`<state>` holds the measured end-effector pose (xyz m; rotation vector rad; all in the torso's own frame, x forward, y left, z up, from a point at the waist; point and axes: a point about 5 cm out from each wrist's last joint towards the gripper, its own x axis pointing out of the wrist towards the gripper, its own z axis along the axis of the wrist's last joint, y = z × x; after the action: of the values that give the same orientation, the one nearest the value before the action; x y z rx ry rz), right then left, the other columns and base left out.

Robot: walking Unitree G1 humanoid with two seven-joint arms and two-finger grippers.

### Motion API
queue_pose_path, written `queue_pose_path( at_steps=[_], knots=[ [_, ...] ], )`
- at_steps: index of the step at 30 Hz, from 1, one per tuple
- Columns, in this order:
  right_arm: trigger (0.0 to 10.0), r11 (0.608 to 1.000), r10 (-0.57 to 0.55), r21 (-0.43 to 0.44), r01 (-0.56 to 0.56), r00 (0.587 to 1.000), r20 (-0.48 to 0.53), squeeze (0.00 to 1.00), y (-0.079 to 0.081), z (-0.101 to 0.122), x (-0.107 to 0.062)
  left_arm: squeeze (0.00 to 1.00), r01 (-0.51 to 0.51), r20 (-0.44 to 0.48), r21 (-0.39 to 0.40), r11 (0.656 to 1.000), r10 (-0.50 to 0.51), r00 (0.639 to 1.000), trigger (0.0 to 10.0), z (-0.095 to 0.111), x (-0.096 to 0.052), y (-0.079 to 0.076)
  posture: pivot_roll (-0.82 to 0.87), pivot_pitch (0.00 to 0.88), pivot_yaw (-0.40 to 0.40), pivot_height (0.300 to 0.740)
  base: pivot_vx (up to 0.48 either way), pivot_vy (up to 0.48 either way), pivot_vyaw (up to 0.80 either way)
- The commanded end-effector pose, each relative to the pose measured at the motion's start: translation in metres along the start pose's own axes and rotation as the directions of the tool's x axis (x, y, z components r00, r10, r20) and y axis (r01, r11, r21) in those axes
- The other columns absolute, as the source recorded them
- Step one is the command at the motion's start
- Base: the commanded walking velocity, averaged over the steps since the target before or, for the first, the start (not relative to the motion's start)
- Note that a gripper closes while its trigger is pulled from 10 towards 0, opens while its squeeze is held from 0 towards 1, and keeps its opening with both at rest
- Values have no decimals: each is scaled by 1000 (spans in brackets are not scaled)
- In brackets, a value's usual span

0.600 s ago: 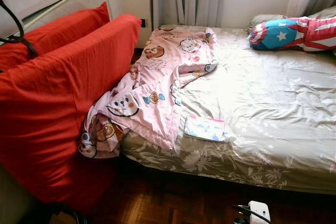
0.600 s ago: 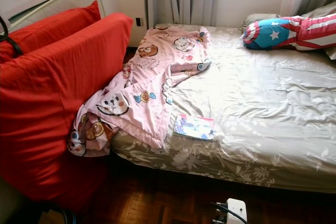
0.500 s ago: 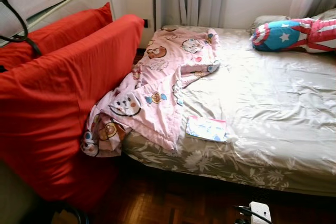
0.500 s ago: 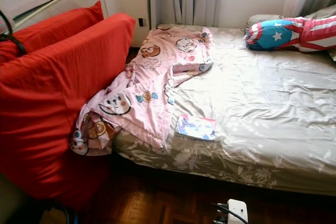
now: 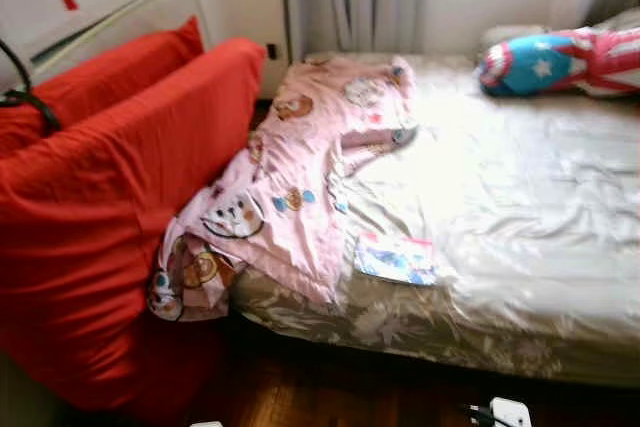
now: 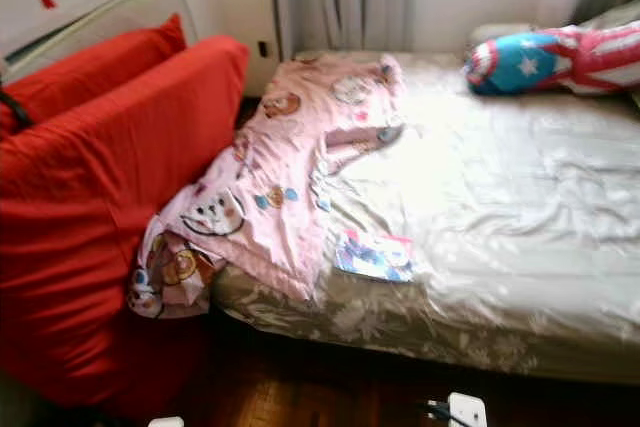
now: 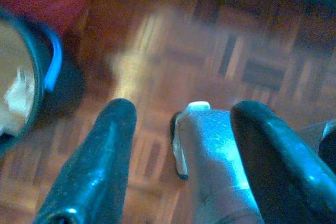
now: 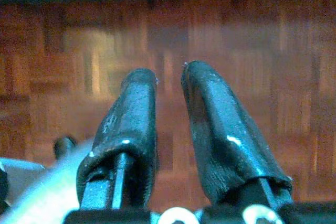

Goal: Clean up the room

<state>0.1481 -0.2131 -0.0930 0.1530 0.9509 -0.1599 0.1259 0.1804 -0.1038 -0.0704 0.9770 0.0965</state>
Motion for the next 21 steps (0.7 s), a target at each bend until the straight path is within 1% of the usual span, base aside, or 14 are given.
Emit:
queue_pose_path(
  at_steps=[1,2,3,6,8,21],
  knots=[
    [10000,999,34,-7,-34,999,21,0,12,5,2,0,-16,-72,0,1000,16,997,10000,-20,-5,2,-85,0,26,740,300,0,0],
    [10000,999,35,-6,-35,999,26,0,13,5,2,0,-11,-75,5,1000,11,997,10000,-20,-5,-4,-85,0,28,740,296,0,0],
    [10000,999,37,-7,-36,999,27,0,13,5,2,0,-18,-76,5,1000,18,997,10000,-20,-6,2,-86,0,31,740,300,0,0],
    [10000,999,37,-8,-37,999,27,0,13,4,2,0,-30,-79,7,1000,30,996,10000,-21,-7,13,-87,0,33,740,300,0,0],
    [10000,999,38,-9,-37,999,27,0,13,4,2,0,-31,-80,9,999,32,996,10000,-21,-7,15,-89,0,34,740,300,0,0],
    [10000,999,41,-17,-41,999,29,0,14,4,2,0,-36,-74,-3,999,35,997,10000,-20,-8,20,-81,0,29,740,301,0,0]
  ],
)
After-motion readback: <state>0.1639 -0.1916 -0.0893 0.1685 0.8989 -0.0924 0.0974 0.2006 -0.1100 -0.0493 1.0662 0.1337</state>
